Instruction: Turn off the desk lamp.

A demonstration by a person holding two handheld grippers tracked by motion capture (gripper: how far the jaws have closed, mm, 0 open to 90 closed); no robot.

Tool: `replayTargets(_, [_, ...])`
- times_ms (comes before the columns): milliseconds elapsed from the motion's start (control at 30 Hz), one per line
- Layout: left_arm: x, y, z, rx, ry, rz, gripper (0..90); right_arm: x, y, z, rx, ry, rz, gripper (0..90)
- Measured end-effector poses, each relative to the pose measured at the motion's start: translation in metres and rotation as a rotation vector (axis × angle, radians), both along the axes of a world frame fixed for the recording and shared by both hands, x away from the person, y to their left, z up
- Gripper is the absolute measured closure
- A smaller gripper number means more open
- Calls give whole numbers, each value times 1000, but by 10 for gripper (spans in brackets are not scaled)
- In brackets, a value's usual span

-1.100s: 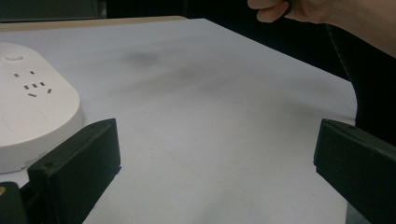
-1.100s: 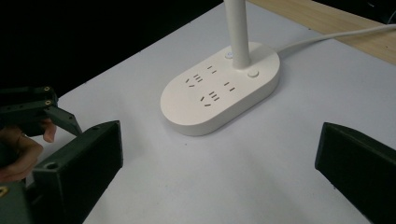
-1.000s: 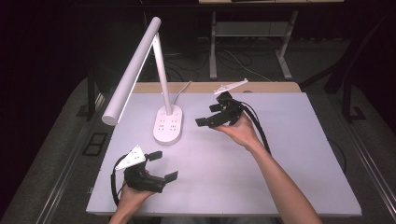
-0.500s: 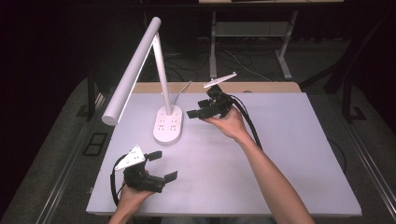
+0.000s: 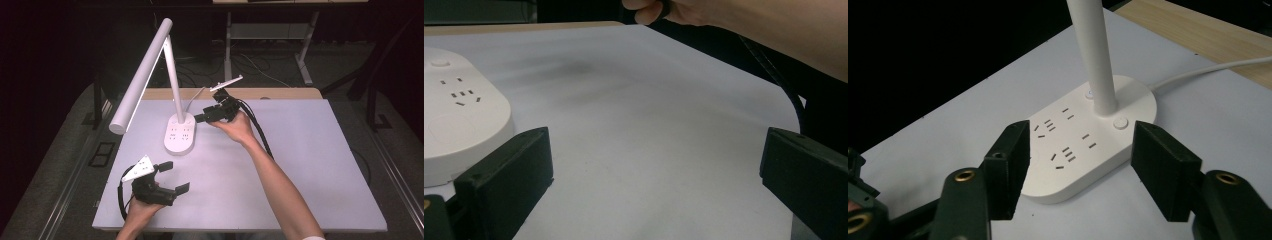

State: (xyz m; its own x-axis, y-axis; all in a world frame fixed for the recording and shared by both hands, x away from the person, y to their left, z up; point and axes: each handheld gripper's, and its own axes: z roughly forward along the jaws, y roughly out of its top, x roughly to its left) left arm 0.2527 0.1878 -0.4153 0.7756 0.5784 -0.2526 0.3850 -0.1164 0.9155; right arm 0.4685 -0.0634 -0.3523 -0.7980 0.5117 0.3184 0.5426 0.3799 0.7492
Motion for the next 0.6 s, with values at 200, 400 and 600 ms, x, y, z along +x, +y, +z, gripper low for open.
replayTargets(200, [0, 1, 0, -4, -3, -2, 0, 10, 8, -6, 26, 18, 13, 573])
replayTargets(400, [0, 3, 0, -31, 5, 7, 0, 17, 15, -10, 43, 38, 20, 700])
replayTargets(600, [0, 3, 0, -38, 7, 7, 0, 23, 23, -14, 49, 29, 1, 805])
